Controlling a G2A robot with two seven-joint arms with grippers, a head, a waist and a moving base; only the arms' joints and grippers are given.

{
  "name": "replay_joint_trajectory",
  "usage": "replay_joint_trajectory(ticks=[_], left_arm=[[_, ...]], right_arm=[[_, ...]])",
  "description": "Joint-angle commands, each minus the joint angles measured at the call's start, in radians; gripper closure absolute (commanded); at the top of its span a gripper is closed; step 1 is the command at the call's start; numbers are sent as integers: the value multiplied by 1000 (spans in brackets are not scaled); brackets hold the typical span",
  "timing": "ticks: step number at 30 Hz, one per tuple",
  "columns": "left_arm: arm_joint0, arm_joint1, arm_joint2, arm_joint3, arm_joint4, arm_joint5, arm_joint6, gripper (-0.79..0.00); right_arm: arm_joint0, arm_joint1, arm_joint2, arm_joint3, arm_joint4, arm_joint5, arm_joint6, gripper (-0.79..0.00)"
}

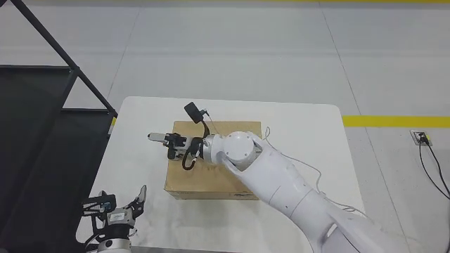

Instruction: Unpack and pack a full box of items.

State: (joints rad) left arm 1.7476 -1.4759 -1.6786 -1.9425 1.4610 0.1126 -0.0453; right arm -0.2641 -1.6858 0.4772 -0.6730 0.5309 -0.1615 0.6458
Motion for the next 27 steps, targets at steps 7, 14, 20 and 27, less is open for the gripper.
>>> replay_joint_trajectory(ticks=[7, 14, 20, 27], left_arm=[[-20, 6, -7, 16, -4, -29, -18, -785], [-57, 11, 12, 31, 26, -49, -47, -785], [-89, 15, 36, 37, 54, -62, -71, -785], [-116, 18, 66, 33, 95, -57, -100, -785]], right_arm=[[37, -69, 0, 138, 33, -23, 72, -785], [61, -54, 57, 190, 37, -92, 221, -785], [48, 17, 145, 194, 40, -85, 361, -785], [-8, 102, 220, 120, -61, -11, 320, -785]])
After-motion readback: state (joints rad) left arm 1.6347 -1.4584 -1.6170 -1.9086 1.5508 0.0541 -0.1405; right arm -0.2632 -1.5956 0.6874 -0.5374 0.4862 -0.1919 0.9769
